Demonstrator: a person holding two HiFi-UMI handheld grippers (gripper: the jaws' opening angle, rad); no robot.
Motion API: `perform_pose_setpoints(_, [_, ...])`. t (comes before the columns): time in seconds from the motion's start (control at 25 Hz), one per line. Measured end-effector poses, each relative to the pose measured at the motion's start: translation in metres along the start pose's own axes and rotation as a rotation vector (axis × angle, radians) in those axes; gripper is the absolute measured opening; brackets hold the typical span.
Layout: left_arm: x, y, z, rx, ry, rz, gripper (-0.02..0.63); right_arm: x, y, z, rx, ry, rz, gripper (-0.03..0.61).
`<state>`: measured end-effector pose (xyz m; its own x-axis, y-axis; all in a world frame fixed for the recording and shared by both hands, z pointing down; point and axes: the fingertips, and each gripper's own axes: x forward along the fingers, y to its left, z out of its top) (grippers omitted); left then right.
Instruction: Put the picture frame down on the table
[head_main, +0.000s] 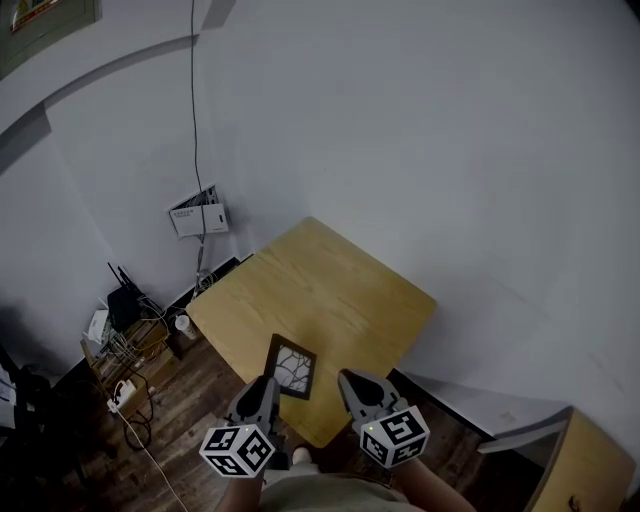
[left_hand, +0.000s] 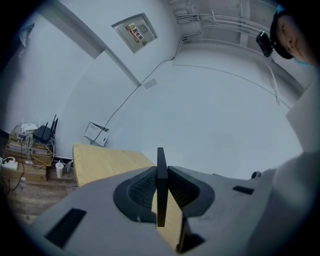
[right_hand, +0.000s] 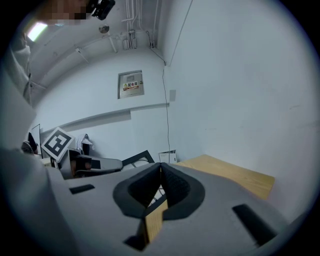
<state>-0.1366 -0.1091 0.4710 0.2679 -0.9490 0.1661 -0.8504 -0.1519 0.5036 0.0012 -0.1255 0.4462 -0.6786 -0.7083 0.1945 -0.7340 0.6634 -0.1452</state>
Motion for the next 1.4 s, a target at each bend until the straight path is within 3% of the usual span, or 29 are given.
perform_pose_setpoints(0.4, [0.056, 0.038, 0.016, -0.014, 0.049, -0.064, 0.063, 0.054, -0.013, -0.002, 0.005, 0.033, -0.076, 0.0])
perform_pose_setpoints(0.64, [0.087, 0.054, 0.008, -0.044, 0.091, -0.069, 0.063, 0.07, -0.016, -0.011, 0.013, 0.064, -0.088, 0.0])
perform_pose_setpoints(1.4, [0.205, 0.086, -0.046, -0.049, 0.198, 0.054, 0.063, 0.123, -0.087, -0.03, 0.073, 0.122, -0.076, 0.0])
